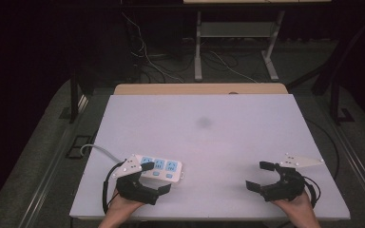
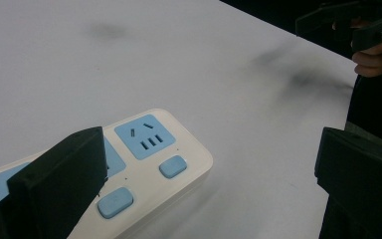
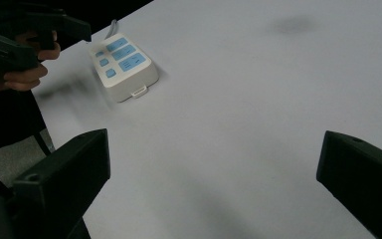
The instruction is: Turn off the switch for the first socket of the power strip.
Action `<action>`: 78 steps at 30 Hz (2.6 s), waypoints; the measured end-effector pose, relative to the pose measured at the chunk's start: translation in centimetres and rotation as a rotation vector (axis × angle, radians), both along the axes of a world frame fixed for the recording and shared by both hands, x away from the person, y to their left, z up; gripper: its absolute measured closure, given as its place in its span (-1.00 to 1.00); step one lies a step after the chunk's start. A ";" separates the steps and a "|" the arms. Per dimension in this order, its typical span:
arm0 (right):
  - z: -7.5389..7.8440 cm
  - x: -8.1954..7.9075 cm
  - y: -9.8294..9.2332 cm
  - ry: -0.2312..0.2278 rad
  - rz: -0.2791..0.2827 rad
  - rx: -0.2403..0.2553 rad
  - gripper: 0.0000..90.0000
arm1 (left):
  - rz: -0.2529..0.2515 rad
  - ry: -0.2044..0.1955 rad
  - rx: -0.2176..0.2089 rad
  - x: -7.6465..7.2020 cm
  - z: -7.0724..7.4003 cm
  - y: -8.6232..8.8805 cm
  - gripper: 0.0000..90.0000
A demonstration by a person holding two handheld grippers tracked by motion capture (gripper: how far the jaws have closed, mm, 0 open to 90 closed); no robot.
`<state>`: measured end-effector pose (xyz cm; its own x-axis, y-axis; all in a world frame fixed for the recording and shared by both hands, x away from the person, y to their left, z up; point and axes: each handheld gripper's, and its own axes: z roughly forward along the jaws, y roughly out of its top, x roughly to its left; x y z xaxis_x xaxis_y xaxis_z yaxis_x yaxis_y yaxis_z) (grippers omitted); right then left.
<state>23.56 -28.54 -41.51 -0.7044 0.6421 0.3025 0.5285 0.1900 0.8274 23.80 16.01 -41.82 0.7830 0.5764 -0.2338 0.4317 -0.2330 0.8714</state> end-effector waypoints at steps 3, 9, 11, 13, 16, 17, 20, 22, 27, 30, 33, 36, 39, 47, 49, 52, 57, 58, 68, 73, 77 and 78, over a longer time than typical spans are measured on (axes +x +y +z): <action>0.0 0.0 0.0 0.002 0.001 -0.003 -0.99 | -0.001 0.004 0.000 0.0 0.0 0.0 -1.00; -0.1 0.0 0.0 0.003 -0.002 -0.008 -0.99 | -0.003 0.005 -0.001 0.0 0.0 0.0 -1.00; -0.1 0.1 -0.1 0.004 -0.003 -0.005 -0.99 | -0.003 0.005 -0.003 0.1 0.0 0.0 -1.00; -0.1 0.1 -0.1 0.005 -0.005 -0.003 -0.99 | -0.003 0.005 -0.004 0.1 0.0 0.1 -1.00; -0.1 0.1 -0.2 0.006 -0.006 -0.004 -0.99 | -0.001 0.005 -0.005 0.1 0.0 0.1 -1.00; -0.1 0.1 -0.2 0.006 -0.006 -0.005 -0.99 | -0.001 0.006 -0.006 0.0 0.0 0.1 -1.00; -0.2 0.1 -0.2 0.007 -0.002 -0.006 -0.99 | 0.002 0.006 -0.005 0.0 0.1 0.1 -1.00; -0.1 0.2 -0.2 0.006 -0.002 -0.009 -0.99 | 0.001 0.009 -0.004 0.0 0.1 0.2 -1.00; -0.1 0.2 -0.4 0.004 -0.009 -0.009 -0.99 | 0.012 0.014 -0.023 0.0 0.4 0.5 -1.00; -0.1 0.2 -0.4 0.005 -0.006 -0.010 -0.99 | 0.014 0.012 -0.024 0.0 0.6 0.7 -1.00; -0.1 0.2 -0.4 0.006 -0.001 -0.014 -0.99 | 0.020 0.009 -0.027 0.1 0.9 0.8 -1.00; -0.2 0.2 -0.3 0.009 0.001 -0.017 -0.99 | 0.021 0.010 -0.024 0.3 1.2 1.0 -1.00; -0.2 0.2 -0.2 0.008 0.003 -0.020 -0.99 | 0.021 0.016 -0.019 0.4 1.4 1.1 -1.00; -0.2 0.2 -0.3 0.009 0.000 -0.019 -0.99 | 0.025 0.023 0.003 0.8 2.2 1.6 -1.00; -0.2 0.2 -0.3 0.007 0.000 -0.019 -0.99 | 0.030 0.024 0.004 0.9 2.3 1.8 -1.00; -0.2 0.2 -0.3 0.007 -0.001 -0.019 -0.99 | 0.034 0.028 0.014 1.0 2.7 2.2 -1.00; -0.2 0.2 -0.3 0.007 -0.003 -0.020 -0.99 | 0.039 0.031 0.019 1.4 3.3 2.7 -1.00; -0.2 0.2 -0.3 0.007 -0.003 -0.020 -0.99 | 0.039 0.031 0.019 1.4 3.3 2.7 -1.00; -0.2 0.2 -0.2 0.008 -0.005 -0.026 -0.99 | 0.045 0.050 0.047 2.0 3.9 3.4 -1.00; -0.2 0.2 -0.2 0.009 -0.006 -0.028 -0.99 | 0.055 0.066 0.060 2.5 4.0 3.9 -1.00; -0.2 0.3 -0.2 0.008 -0.006 -0.029 -0.99 | 0.053 0.076 0.077 2.7 4.0 4.1 -1.00; -0.2 0.3 -0.2 0.007 -0.006 -0.030 -0.99 | 0.052 0.079 0.084 2.7 4.0 4.2 -1.00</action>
